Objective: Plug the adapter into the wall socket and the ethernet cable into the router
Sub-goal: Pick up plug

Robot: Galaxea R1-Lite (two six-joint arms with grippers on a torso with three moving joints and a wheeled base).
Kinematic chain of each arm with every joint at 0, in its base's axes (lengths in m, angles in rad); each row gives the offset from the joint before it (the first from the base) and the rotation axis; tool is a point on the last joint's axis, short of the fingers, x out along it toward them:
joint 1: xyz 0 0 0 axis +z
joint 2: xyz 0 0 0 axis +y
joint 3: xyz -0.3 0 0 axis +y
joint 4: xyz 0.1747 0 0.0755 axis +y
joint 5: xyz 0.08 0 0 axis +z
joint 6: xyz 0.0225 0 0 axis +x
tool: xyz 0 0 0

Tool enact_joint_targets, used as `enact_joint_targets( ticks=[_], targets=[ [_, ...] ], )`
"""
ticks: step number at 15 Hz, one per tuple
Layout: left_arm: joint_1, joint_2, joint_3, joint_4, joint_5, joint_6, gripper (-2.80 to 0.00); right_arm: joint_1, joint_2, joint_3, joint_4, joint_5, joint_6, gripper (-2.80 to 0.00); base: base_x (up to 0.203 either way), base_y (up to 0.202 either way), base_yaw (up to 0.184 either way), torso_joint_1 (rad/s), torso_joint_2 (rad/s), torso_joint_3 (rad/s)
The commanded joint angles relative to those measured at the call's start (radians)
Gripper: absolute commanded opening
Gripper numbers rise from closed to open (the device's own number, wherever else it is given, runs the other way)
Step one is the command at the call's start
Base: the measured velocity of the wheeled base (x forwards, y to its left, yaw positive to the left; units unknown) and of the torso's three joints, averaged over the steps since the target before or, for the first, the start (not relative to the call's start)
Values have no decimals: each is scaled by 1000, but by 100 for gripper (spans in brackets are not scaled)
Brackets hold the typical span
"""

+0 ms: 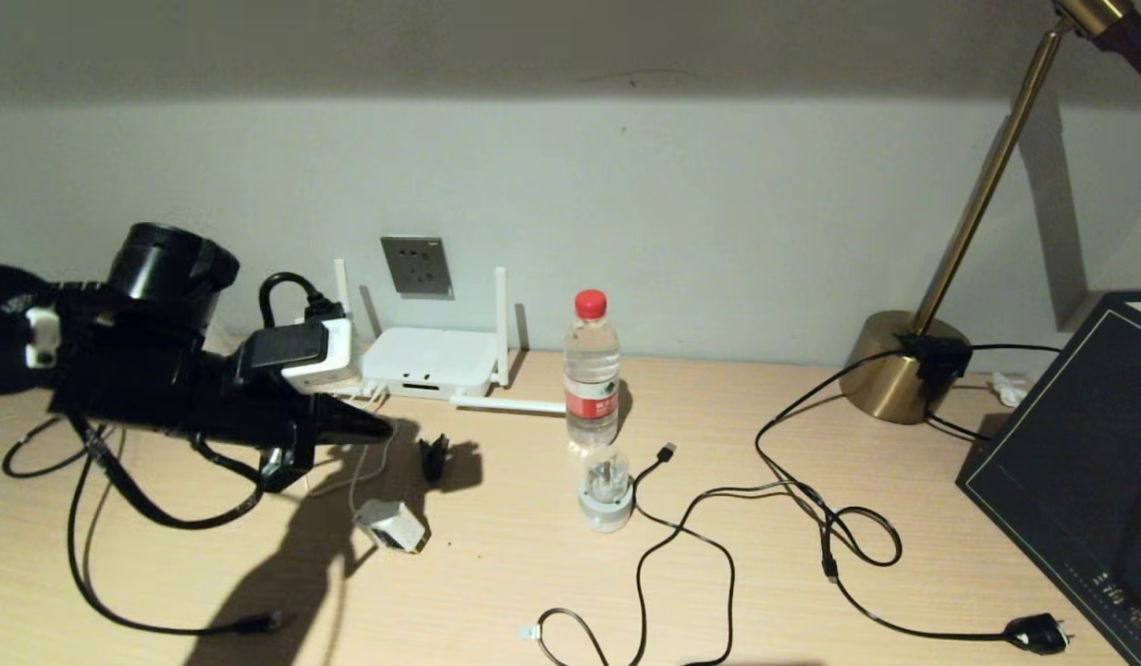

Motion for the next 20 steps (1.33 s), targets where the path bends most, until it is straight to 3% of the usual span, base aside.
enact_joint_targets(
  ticks=[1, 3, 4, 5, 8, 9, 13, 20],
  targets=[
    [8, 91, -174, 257, 5, 201, -280, 0, 1, 0, -1, 0, 0, -280, 0, 0, 0, 0, 0, 0],
    [10, 140, -345, 501, 60, 367, -280, 0, 1, 0, -1, 0, 1, -280, 0, 0, 0, 0, 0, 0],
    [9, 168, -415, 588, 126, 430, -280, 0, 1, 0, -1, 0, 0, -280, 0, 0, 0, 0, 0, 0],
    [8, 199, -449, 628, 183, 470, -280, 0, 1, 0, -1, 0, 1, -280, 0, 0, 0, 0, 0, 0],
    [-31, 211, -470, 624, 176, 486, -280, 0, 1, 0, -1, 0, 0, -280, 0, 0, 0, 0, 0, 0],
    [-43, 210, -469, 633, 177, 487, 0, 0, 1, 0, -1, 0, 0, -280, 0, 0, 0, 0, 0, 0],
    [-82, 238, -471, 636, 172, 481, 0, 0, 1, 0, -1, 0, 0, -280, 0, 0, 0, 0, 0, 0],
    [-83, 282, -447, 649, 171, 445, 0, 0, 1, 0, -1, 0, 0, -280, 0, 0, 0, 0, 0, 0]
  ],
)
